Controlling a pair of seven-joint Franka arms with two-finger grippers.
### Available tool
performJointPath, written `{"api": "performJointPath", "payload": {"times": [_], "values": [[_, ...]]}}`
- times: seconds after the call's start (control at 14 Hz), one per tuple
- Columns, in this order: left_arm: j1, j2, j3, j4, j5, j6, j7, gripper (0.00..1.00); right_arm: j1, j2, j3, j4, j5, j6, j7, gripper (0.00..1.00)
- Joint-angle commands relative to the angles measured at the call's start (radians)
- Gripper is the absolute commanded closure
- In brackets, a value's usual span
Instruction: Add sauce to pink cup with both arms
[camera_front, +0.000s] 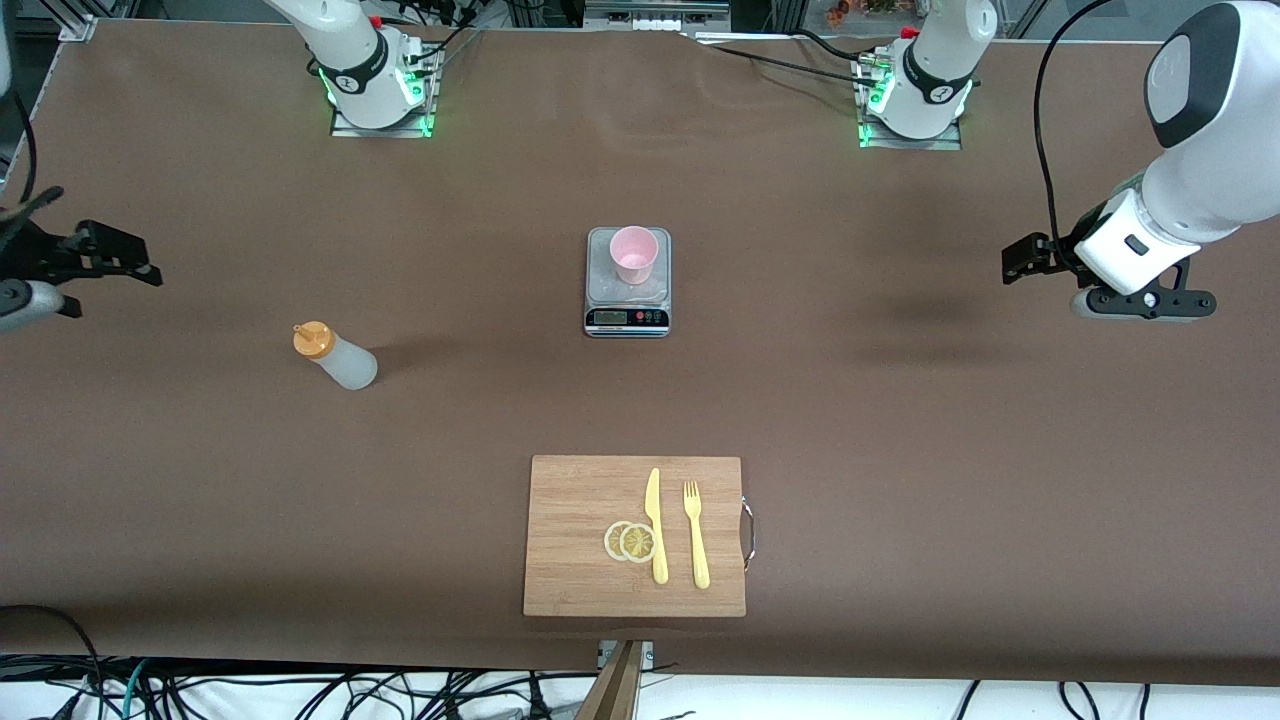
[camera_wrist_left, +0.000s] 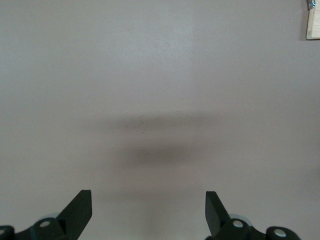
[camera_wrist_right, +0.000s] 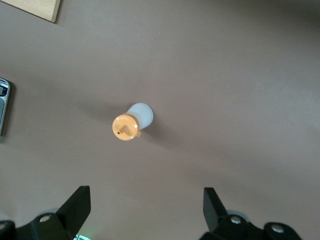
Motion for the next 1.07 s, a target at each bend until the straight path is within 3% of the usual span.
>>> {"api": "performJointPath", "payload": {"times": [0.0, 0.14, 0.5, 1.0], "values": [[0.005, -0.006, -0.005, 0.003, 0.027, -0.003, -0.007, 0.00, -0.013, -0.091, 0.038, -0.100, -0.059, 0.025, 0.060, 0.00], [0.005, -0.006, -0.005, 0.003, 0.025, -0.003, -0.007, 0.00, -0.022, -0.127, 0.078, -0.138, -0.076, 0.014, 0.236, 0.00], [0.005, -0.006, -0.005, 0.003, 0.027, -0.003, -0.007, 0.00, -0.028, -0.164, 0.140, -0.184, -0.079, -0.011, 0.425, 0.00], [0.003, -0.006, -0.005, 0.007, 0.025, -0.003, -0.007, 0.00, -0.033, -0.126, 0.152, -0.164, -0.076, -0.011, 0.430, 0.00]]}}
